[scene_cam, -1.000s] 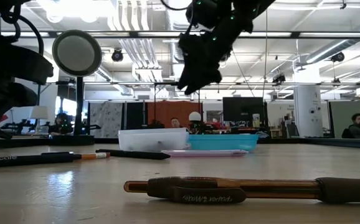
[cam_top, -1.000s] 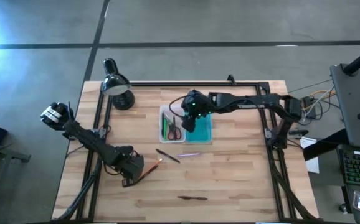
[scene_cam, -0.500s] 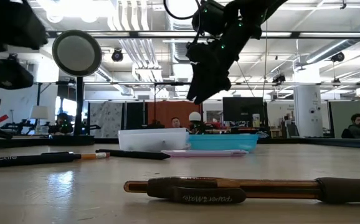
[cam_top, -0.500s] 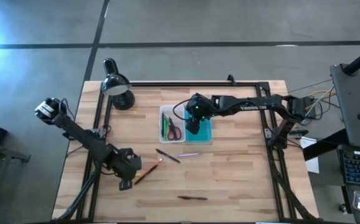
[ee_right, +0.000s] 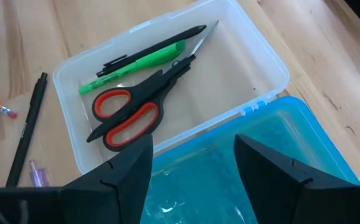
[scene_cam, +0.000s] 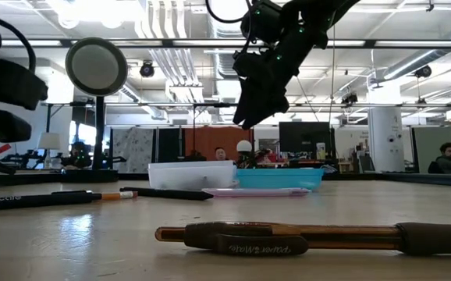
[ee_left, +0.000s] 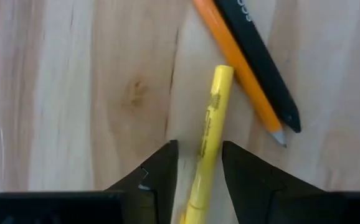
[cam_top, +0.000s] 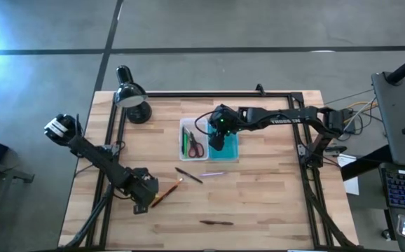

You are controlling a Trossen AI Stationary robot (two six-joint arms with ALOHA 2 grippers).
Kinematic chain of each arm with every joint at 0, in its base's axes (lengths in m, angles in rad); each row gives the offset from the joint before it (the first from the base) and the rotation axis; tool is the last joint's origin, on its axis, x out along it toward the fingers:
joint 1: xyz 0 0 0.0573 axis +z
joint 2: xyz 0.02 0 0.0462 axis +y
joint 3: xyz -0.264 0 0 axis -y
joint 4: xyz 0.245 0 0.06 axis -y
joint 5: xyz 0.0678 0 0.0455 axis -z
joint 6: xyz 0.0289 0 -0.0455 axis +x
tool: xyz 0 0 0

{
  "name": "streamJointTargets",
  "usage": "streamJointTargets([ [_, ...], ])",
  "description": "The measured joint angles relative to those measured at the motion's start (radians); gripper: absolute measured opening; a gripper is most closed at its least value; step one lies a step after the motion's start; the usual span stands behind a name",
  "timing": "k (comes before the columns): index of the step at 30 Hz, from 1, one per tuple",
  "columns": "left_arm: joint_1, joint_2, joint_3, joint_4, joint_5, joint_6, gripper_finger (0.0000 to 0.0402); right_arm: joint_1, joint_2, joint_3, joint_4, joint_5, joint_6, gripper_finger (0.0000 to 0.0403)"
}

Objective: Pick & place school supplies into a supply box
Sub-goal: Put the yellow pen into the blue box

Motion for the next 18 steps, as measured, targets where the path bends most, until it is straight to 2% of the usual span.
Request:
streamJointTargets([
  [4,0.004,0.033,-0.001,-0.011,-0.002,-0.024,0.0086,-0.001,-0.015,-0.001,-0.002,0.044,0.001,0.0214],
  [9,0.022,0.067,0.004,-0.02,0.006,-0.039,0.0018,-0.002,-0.084,-0.008,0.0,0.167,0.003,0.0214],
  [14,0.071,0.061,0.005,-0.02,0.037,-0.131,0.0012,-0.006,-0.165,-0.02,-0.001,0.258,0.009,0.0214],
  [18,0.142,-0.004,0.002,-0.018,0.082,-0.251,0.0009,-0.023,-0.226,-0.027,-0.027,0.288,0.088,0.0214],
])
